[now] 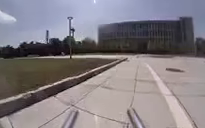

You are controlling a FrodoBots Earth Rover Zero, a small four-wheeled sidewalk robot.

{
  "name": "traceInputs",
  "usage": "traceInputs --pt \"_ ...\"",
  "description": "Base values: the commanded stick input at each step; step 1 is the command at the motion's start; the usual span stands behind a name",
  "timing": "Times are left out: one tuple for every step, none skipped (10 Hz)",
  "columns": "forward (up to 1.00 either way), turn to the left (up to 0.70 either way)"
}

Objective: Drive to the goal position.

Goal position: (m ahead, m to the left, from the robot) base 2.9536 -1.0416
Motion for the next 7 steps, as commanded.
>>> traceInputs --pt "0.70 -0.34" --pt "0.70 -0.34" --pt "0.70 -0.34" --pt "0.70 -0.34" --pt "0.70 -0.34" --pt "0.70 -0.34" --pt "0.70 -0.13"
